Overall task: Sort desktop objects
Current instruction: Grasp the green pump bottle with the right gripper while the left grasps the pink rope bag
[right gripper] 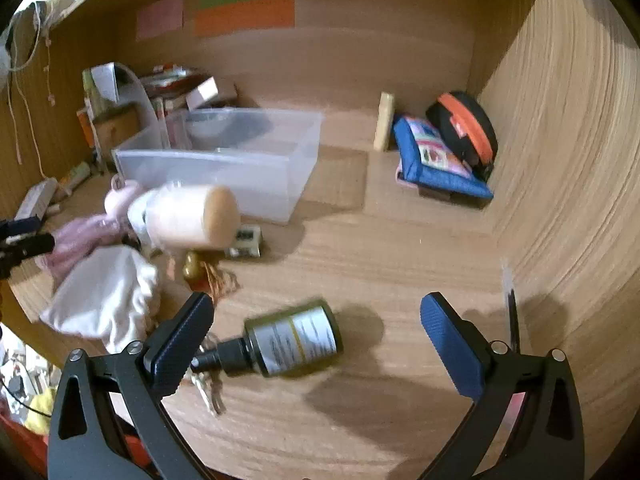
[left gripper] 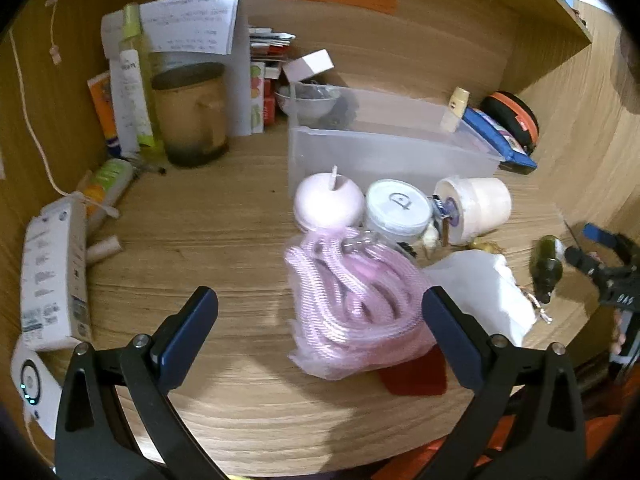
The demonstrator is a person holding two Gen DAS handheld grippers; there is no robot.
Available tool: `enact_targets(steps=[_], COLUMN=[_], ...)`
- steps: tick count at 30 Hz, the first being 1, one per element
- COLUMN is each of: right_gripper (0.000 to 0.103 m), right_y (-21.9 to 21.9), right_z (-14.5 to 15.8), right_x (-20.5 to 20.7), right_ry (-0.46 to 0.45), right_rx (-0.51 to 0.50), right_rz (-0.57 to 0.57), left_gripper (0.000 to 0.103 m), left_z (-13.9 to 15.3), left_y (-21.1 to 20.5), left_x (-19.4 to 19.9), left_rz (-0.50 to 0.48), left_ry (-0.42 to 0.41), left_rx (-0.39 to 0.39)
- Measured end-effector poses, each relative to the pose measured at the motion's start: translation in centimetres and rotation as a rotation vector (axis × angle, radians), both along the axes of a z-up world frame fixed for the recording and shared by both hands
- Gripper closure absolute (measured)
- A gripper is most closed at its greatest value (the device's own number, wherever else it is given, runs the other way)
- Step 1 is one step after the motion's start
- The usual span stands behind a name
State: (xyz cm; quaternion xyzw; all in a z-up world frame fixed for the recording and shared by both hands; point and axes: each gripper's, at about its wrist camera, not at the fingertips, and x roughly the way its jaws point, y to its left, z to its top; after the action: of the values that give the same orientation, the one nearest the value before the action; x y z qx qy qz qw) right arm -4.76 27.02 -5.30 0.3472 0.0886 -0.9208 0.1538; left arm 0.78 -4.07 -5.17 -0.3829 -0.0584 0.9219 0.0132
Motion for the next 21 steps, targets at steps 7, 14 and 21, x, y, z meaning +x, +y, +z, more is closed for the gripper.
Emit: enact_targets(steps=[7,14,21], right_gripper=[0.0,0.002,0.016], right_y=[-0.6,-0.8,-1.0], right_z=[-2.4,-4.1,-4.8], right_x=[-0.7,-2.3,-3.5], right_ry=[-0.078,-0.148,-0.164], right_rx=[0.001,-0.034,-0.044], right_rz=[0.034,0.03,0.041], left_gripper=[0.0,0.0,0.0], left_z=[-1.4,-3.0,-3.4], left_y=[1.7,1.9,0.9], left_x=[-2.5,-5.5,-6.3], left_rz=[-0.064,-0.045,-0.018], left_ry=[-0.088,-0.18,-0.188], left_rx=[0.031,0.035,0.09])
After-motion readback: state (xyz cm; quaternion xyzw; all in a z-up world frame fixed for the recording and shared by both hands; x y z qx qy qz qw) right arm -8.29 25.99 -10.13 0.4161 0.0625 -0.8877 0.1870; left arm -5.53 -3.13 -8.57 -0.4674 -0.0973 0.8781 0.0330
